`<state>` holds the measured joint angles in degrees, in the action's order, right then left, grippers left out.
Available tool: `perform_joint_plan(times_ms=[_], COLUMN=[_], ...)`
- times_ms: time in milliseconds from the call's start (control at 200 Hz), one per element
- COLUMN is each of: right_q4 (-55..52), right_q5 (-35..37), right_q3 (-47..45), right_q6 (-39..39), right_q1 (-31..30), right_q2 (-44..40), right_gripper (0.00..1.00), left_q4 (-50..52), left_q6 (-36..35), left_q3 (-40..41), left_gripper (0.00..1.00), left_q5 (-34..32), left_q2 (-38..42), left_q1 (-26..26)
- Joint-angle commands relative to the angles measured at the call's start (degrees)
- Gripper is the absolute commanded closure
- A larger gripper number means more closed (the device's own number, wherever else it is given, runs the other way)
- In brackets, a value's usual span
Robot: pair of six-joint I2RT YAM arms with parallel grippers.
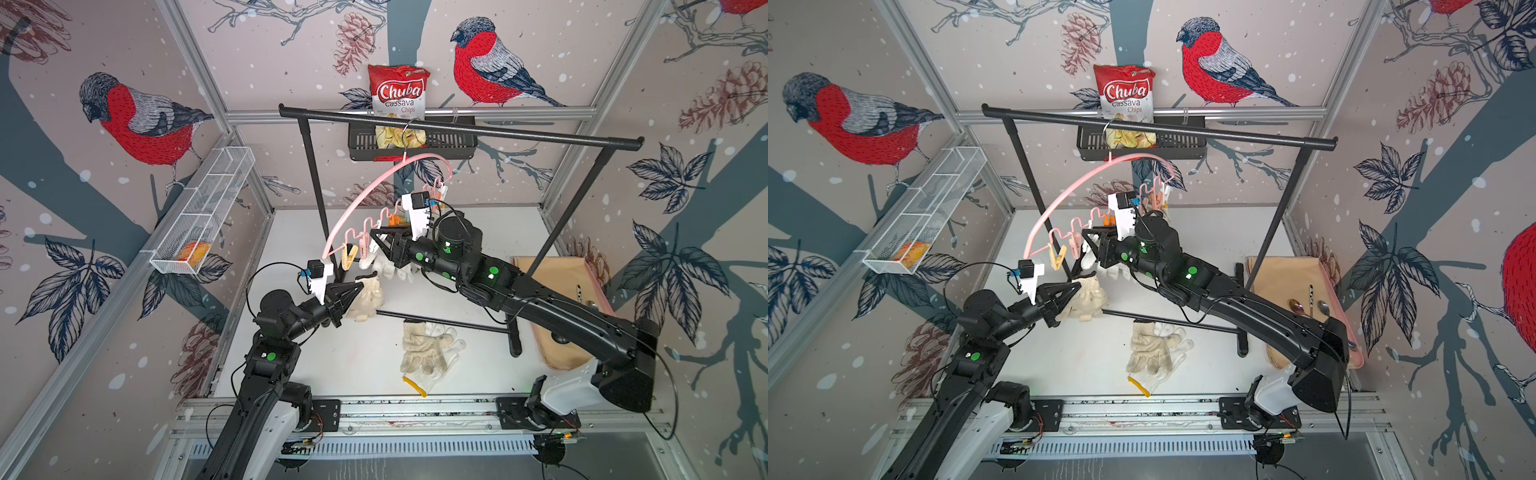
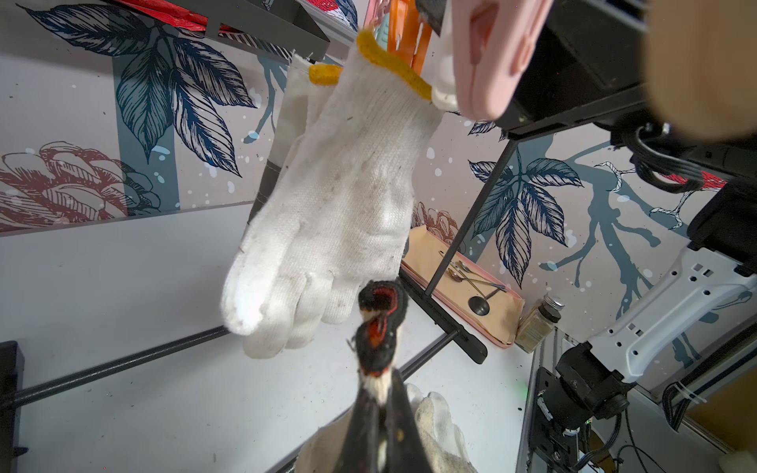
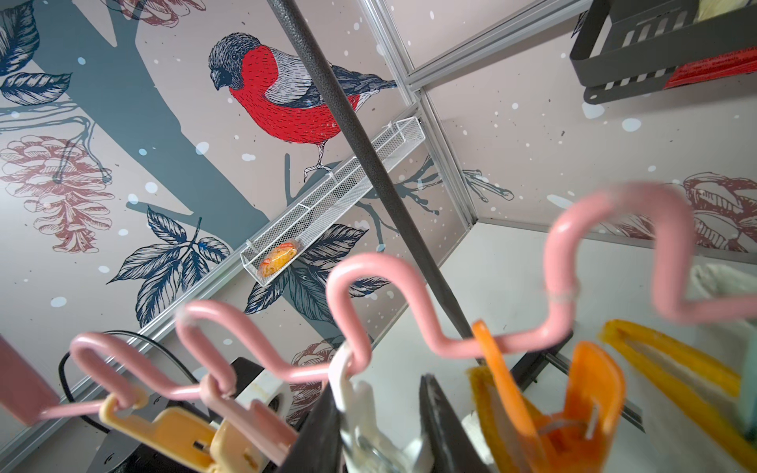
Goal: Clip the gloves onto a hanger to dry
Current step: Open the clamp at the hanger.
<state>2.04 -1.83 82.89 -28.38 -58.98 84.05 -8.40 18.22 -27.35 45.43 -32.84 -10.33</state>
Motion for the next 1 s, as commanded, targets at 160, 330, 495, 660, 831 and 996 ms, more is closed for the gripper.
perform_joint_plan(times_ms=[160,330,495,660,831,996], right_q4=[-0.8,-1.9,-2.2,-1.5,-0.6,-0.2], right_q5=[-1.7,-4.9,-9.6,-15.7,-22.6,-26.1], right_q3=[2.3,2.9,2.5,1.5,-0.3,-1.5], right_q6=[1.5,2.4,3.1,3.5,3.8,3.9], right_q1=[0.6,2.1,4.1,6.3,8.1,9.4], right_q2=[0.9,0.3,-1.3,-2.6,-3.7,-3.8], right_gripper=[0.75,0.76,0.77,0.77,0.77,0.77], left_q4=[-2.6,-2.7,-4.7,-13.6,-21.3,-25.1], left_q6=[0.3,-0.7,0.3,7.4,12.2,14.8], left_q3=[-1.1,-3.3,-6.5,-6.4,-6.2,-6.1], left_gripper=[1.00,1.00,1.00,1.00,1.00,1.00], left_q5=[1.6,5.9,10.4,13.7,16.9,17.1], left_q2=[-0.5,-1.8,-3.6,-7.0,-10.2,-11.0], left_q1=[0.0,0.0,0.0,0.0,0.0,-0.3])
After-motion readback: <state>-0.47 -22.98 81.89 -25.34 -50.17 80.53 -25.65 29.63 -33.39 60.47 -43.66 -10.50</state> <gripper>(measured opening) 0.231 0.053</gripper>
